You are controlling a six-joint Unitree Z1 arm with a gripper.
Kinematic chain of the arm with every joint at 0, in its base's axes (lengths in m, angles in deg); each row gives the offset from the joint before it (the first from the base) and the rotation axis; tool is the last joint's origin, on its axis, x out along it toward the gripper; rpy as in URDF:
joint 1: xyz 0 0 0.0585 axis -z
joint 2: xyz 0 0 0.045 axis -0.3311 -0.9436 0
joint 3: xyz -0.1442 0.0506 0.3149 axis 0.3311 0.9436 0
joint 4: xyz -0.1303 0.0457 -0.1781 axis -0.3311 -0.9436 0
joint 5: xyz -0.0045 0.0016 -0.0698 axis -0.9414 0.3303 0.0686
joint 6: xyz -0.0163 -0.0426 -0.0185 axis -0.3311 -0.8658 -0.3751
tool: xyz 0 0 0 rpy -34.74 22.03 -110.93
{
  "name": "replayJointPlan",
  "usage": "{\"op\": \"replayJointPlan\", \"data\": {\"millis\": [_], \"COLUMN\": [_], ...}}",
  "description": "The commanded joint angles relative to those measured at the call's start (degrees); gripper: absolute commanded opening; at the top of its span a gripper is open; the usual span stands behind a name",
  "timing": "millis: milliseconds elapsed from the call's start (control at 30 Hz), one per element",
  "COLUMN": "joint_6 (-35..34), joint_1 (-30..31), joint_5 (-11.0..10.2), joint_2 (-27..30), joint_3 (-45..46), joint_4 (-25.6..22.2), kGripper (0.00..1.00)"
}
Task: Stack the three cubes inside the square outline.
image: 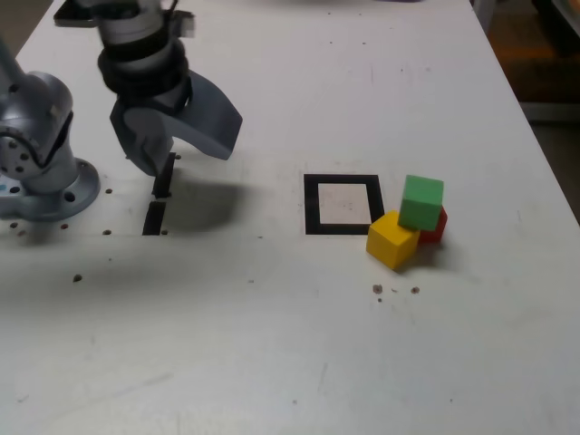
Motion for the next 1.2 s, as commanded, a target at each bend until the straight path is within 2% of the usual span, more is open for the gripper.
{"op": "replayJointPlan", "data": {"millis": [0, 133, 633, 900, 1167], "joint_6": [0.6, 1.76, 3.68, 4.73, 4.54], "joint_1": [1.05, 2.31, 5.99, 6.63, 8.74], "joint_5": [0.11, 0.87, 3.94, 6.92, 8.61], "joint_2": [-2.5, -6.31, -20.41, -28.88, -36.71], "joint_3": [-12.3, -23.79, -57.97, -71.11, -79.07], "joint_4": [-7.21, -14.39, -32.49, -35.84, -35.77], "kGripper": [0.99, 0.99, 1.0, 0.99, 1.0]}}
